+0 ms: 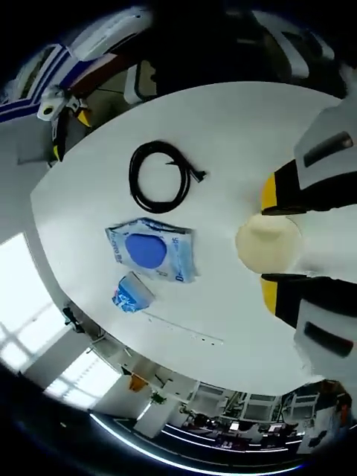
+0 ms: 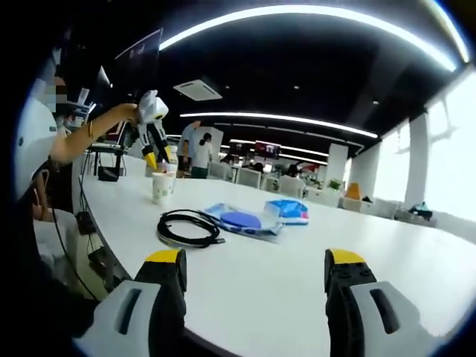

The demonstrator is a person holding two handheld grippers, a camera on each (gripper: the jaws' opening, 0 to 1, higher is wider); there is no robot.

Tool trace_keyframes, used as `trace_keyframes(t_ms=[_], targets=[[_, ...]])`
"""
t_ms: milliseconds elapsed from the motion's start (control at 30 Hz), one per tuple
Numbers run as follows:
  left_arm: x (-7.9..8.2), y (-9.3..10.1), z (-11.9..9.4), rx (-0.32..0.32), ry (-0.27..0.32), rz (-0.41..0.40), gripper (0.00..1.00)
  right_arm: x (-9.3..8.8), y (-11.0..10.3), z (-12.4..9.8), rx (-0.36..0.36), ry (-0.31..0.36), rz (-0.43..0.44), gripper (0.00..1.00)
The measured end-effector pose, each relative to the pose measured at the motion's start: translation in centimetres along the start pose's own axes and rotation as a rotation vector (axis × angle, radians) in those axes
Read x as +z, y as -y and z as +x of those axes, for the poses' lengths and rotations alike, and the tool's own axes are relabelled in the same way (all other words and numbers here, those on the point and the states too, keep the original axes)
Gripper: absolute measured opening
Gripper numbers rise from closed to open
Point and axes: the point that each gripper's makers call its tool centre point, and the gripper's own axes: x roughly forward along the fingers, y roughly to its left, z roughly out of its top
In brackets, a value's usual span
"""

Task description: Arrange the tabletop items into an orderly group along one side of the table until the central work area is clear of visible clutter.

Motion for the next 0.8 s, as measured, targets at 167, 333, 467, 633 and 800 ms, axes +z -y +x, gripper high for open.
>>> trace_keyframes(t_ms=[167,333,467,633,800], targets=[[-0.1,0.6,-0.1,0.006,-0.003,-0.005,0.32,0.4,-0.2,-0.1,0.007,0.017,0.005,0.73],[-0.3,1.9,0.4,-0.023,-0.014,0.006,0.32,0.2,-0.1,-0.2,0.007,0.013,0.008,0.73],[-0.6,2.5,0.7,-0.034,-0.029,0.016,0.32,0.0,-0.2,-0.2,0.01,0.007,0.005,0.73],[-1.2,2.8,1.0,-0.051,-0.038,0.004,0.31,-0.1,-0.2,-0.2,0.012,0.002,0.008,0.73],[-1.6,2.6,1.2,-0.044,-0.055,-0.002,0.3,-0.2,-0.3,-0.3,0.007,0.0,0.009,0.73]])
